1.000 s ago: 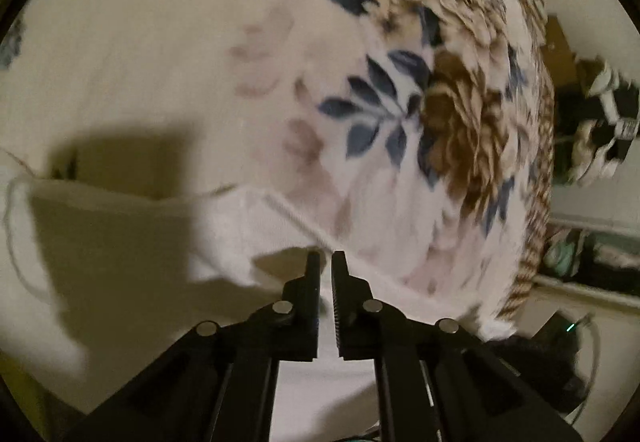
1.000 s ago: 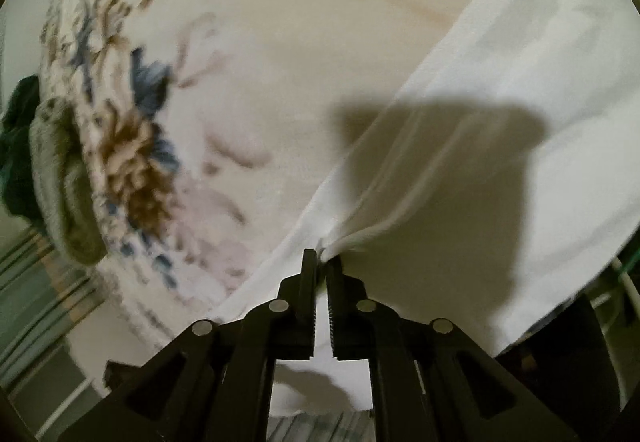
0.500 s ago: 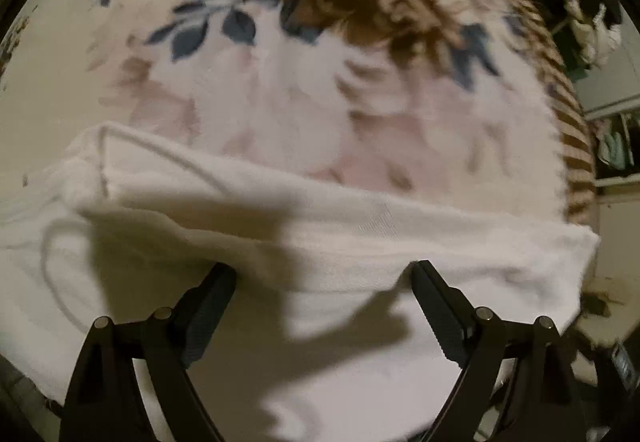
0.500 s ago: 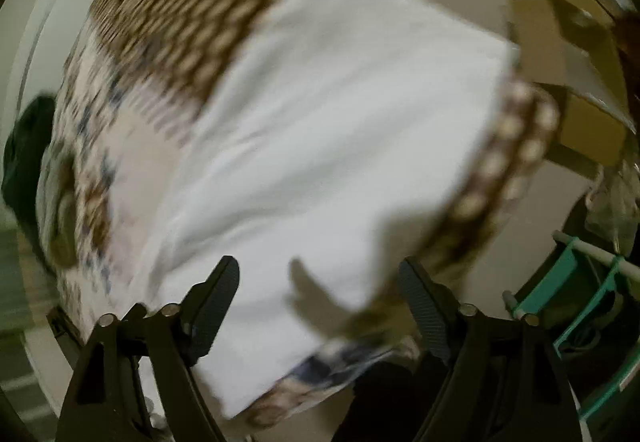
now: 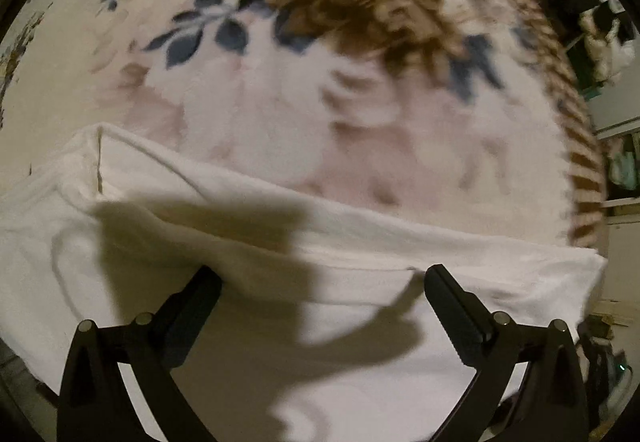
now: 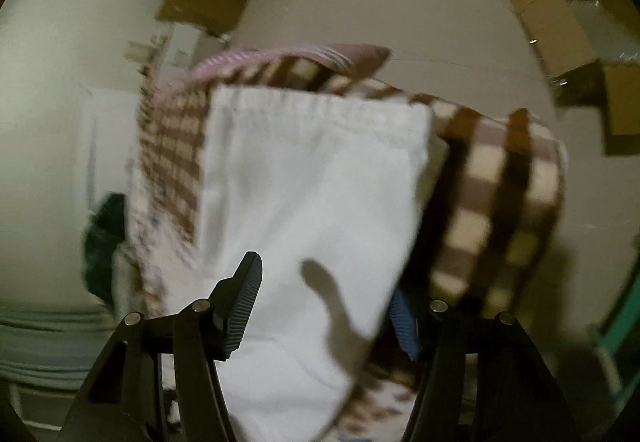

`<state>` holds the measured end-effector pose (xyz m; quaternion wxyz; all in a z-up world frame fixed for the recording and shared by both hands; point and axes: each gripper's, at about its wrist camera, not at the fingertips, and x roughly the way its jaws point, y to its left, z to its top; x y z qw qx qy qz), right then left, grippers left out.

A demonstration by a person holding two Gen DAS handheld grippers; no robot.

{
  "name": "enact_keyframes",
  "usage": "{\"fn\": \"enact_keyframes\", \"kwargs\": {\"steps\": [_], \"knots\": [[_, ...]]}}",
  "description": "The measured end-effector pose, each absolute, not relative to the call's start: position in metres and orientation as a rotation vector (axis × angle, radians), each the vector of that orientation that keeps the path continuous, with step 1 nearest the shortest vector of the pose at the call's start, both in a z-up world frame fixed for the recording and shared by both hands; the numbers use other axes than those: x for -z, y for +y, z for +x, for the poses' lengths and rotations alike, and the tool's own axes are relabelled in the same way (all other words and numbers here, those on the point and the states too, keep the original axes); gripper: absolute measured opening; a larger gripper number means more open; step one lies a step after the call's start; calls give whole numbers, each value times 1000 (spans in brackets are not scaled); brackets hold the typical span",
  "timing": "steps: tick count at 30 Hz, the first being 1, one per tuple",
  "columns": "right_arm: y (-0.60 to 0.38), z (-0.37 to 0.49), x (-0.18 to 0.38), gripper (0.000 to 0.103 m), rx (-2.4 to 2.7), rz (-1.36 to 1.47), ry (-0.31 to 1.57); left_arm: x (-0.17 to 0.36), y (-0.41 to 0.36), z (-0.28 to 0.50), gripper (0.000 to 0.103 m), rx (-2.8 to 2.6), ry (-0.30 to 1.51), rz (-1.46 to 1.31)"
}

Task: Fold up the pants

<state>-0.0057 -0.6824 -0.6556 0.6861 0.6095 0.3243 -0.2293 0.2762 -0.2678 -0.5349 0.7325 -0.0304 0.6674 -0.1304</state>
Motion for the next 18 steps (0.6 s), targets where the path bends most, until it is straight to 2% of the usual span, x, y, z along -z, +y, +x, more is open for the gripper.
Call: {"fn": "enact_keyframes", "kwargs": {"steps": [2,4,8,12,15,17,18], "knots": [[-688,-6,660,55,483,1401,674,530,-275,263,103,328,1479,-85],[-694,-4,661,29,445,1394,654,537,-283,245,103,364,1498,-63],[-695,12,655,26,405,1278,674,570,-291,229,103,366,1553,-5],[-707,18,673,27,401,1308,700,576,-302,219,103,325,1484,64],[-708,28,665,15,403,1287,650,580,-321,212,103,278,1450,167],[-702,44,659,15,398,1225,667,581,-323,213,103,256,1459,152],[-702,48,664,20,390,1233,679,582,-325,215,103,249,1465,144]]}}
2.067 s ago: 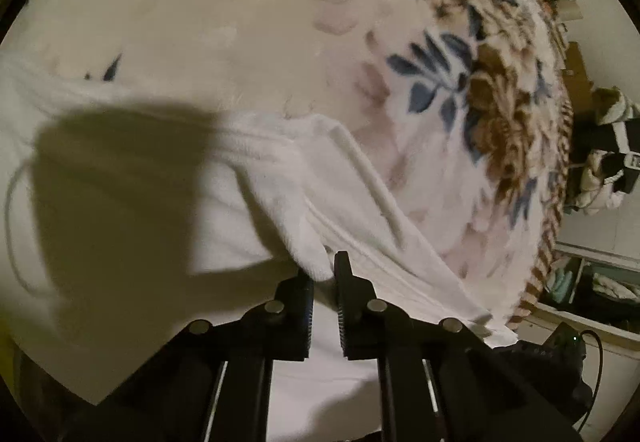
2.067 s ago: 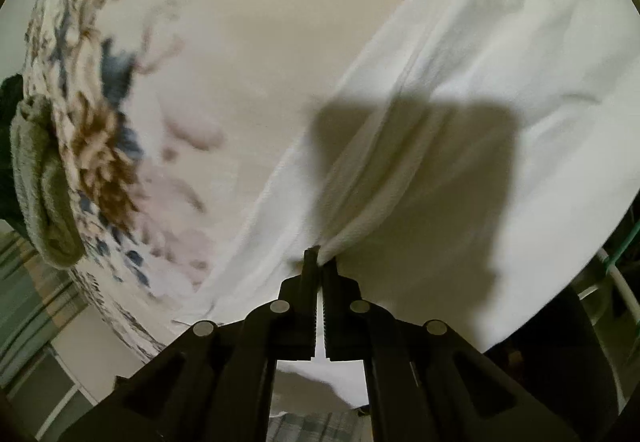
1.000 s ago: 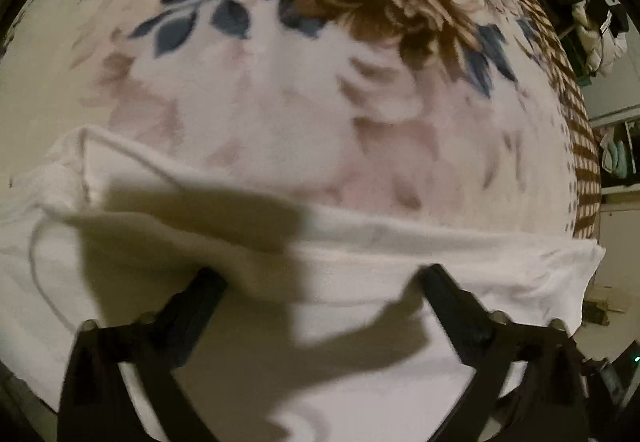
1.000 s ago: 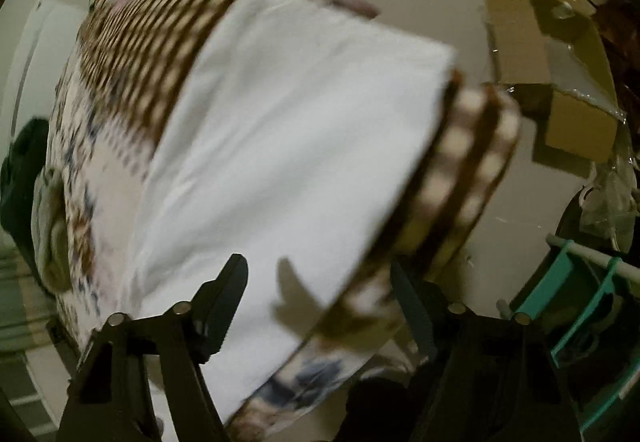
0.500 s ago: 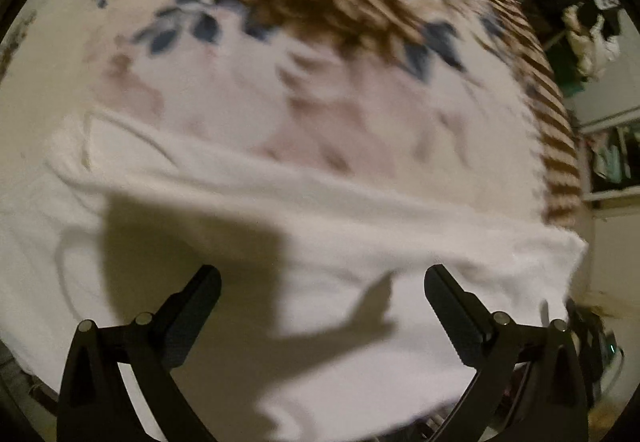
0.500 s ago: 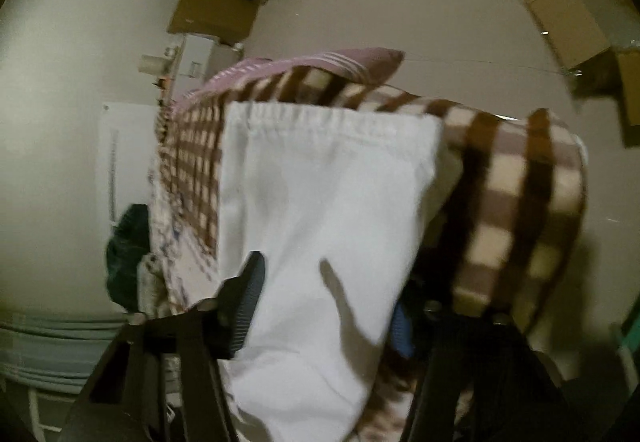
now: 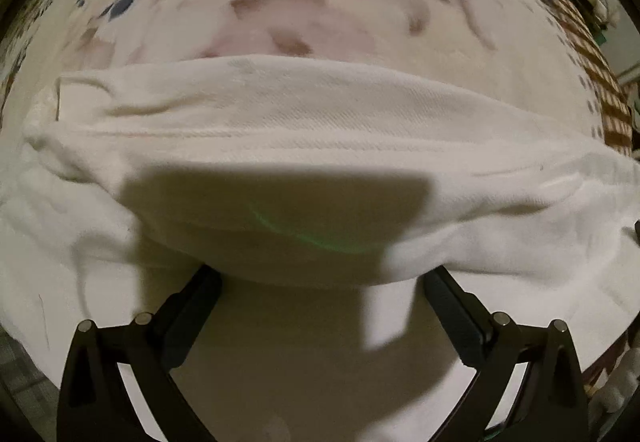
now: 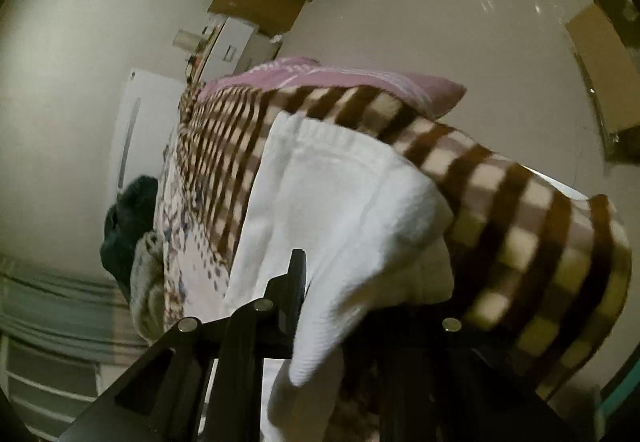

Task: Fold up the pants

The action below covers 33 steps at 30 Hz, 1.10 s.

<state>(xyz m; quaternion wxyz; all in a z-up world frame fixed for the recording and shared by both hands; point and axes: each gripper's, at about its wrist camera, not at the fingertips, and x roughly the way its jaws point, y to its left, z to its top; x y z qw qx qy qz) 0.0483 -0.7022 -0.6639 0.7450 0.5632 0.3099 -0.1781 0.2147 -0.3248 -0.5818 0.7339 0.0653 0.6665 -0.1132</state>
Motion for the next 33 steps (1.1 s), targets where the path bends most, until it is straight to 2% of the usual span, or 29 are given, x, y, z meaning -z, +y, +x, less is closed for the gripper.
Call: {"fn": "enact_keyframes", "kwargs": {"steps": [2,5,6,7,16,23,27,33], "knots": [[-704,52,678,26,384,1297,709,580,-327,220,103,237,1479,139],[-708,55,693,25,378,1362,685,580,-329,221,103,237,1484,135],[-709,58,691,13,389,1355,689,579,-330,223,103,239,1485,134],[-708,59,688,8,394,1343,684,578,-331,223,103,244,1485,134],[-658,69,581,8,322,1122,638,530,-271,224,103,293,1409,-40],[-546,111,502,8,157,920,684,470,-181,226,103,273,1271,-128],[-458,144,506,8,42,859,767,456,-106,226,103,194,1258,-200],[-309,189,576,8,-129,722,958,471,-13,224,103,78,1241,-266]]}}
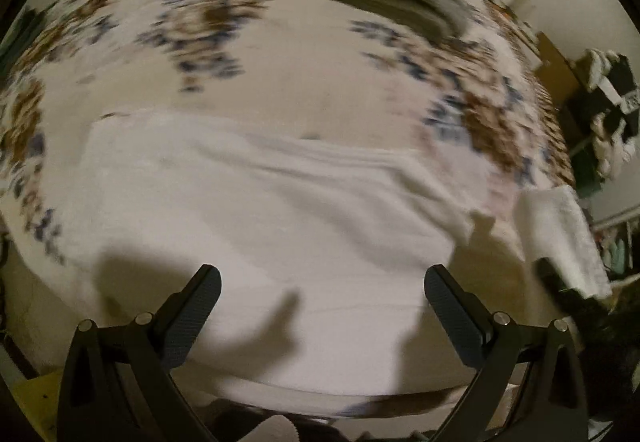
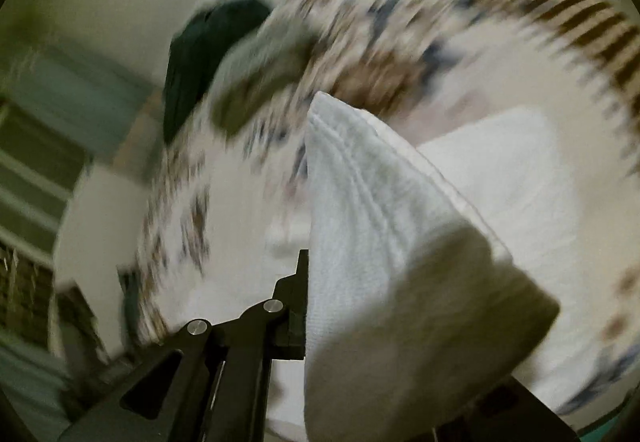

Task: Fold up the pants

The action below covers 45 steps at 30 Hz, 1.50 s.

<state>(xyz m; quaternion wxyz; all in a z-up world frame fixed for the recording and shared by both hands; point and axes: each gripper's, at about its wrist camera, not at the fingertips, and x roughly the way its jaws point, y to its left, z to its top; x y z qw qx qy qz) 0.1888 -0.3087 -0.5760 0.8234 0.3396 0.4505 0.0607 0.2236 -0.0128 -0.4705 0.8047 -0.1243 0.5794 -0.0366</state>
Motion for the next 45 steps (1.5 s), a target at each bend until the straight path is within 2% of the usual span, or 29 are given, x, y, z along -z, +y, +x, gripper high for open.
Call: {"fn": "enact_keyframes", "kwargs": {"steps": [2,5,6,7,8,9,14,15,18,24,25,26,27,28,32,36,40,41,42,43,44,45], "knots": [[-261,196,602,8,-171,630,1040,482,4,225,103,54,1250,-267],[-204,209,645,21,-155,518,1208,494,32,222,103,26,1259,-291],[-193,210,653,37,-161,518,1243,496,39,222,103,16,1259,-298],[-182,212,656,47,-189,517,1274,497,46,223,103,7,1256,-307],[-169,210,657,52,-248,515,1295,497,54,221,103,1,1254,-318],[-158,209,652,64,-309,505,1310,497,59,221,103,-2,1252,-328],[-184,197,624,65,-308,610,1308,497,55,232,103,69,1251,-375],[-194,195,617,69,-269,616,1301,498,48,235,103,98,1253,-377],[-238,185,601,75,-123,584,1289,506,20,245,103,164,1278,-362],[-326,175,600,76,132,573,1331,539,-51,260,101,307,1334,-235],[-337,172,603,76,160,560,1340,545,-58,261,84,328,1343,-222],[-345,170,610,76,207,531,1366,549,-62,262,52,345,1348,-222],[-359,168,613,76,236,527,1381,553,-63,262,30,349,1356,-213],[-366,167,620,76,249,540,1392,555,-61,262,15,346,1361,-207],[-382,164,650,76,273,581,1455,543,-35,256,10,372,1362,-347],[-380,166,671,76,268,571,1483,557,-25,255,11,337,1395,-357],[-367,182,671,76,283,475,1490,560,-29,259,19,314,1416,-352],[-364,186,668,76,291,438,1492,558,-31,257,26,301,1420,-345],[-360,188,664,84,295,401,1488,554,-31,256,31,292,1419,-341],[-358,187,659,96,294,379,1479,551,-31,255,48,290,1409,-347],[-353,189,655,99,290,357,1471,548,-31,253,73,296,1397,-361],[-348,190,652,100,289,332,1470,545,-31,252,83,298,1390,-367]]}}
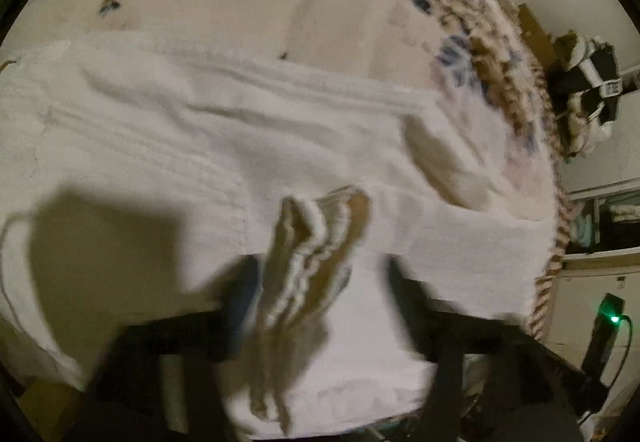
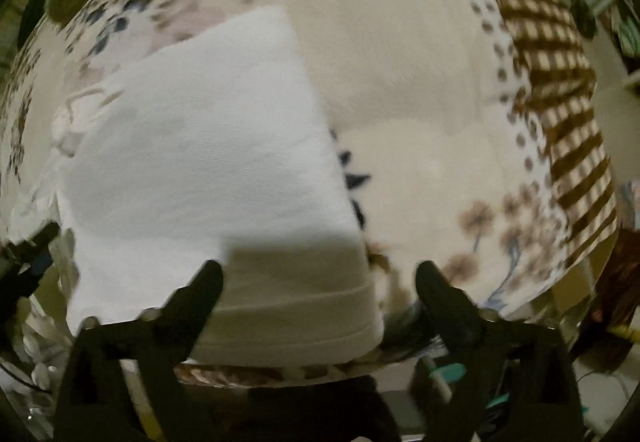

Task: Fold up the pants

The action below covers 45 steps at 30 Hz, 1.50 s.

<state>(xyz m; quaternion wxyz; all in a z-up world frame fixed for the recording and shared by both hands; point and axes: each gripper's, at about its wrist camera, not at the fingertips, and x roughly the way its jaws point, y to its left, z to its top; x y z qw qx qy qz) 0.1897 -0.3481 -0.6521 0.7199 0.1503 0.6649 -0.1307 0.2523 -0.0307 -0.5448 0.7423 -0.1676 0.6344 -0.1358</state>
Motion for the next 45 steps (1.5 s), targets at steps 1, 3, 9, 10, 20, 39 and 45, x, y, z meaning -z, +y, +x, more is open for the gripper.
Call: {"fn": "enact_keyframes", "kwargs": {"steps": [1,3,9,10,20,39,45], "knots": [[-341,192,650,100,284,310,1468,539,-28,250,89,278,1377,-363],[-325,193,643,100,245,282,1458,529,-20,245,89,259,1354,-377],[-281,201,646,100,140,328,1488,497,69,196,88,28,1189,-614],[-277,203,649,100,132,333,1501,498,83,188,88,-14,1171,-663],[-244,247,657,100,54,293,1542,578,211,155,71,-287,942,-1120],[-221,266,665,100,62,326,1550,554,211,172,30,-70,730,-980],[-243,256,645,100,48,373,1500,449,147,167,25,144,652,-764]]}}
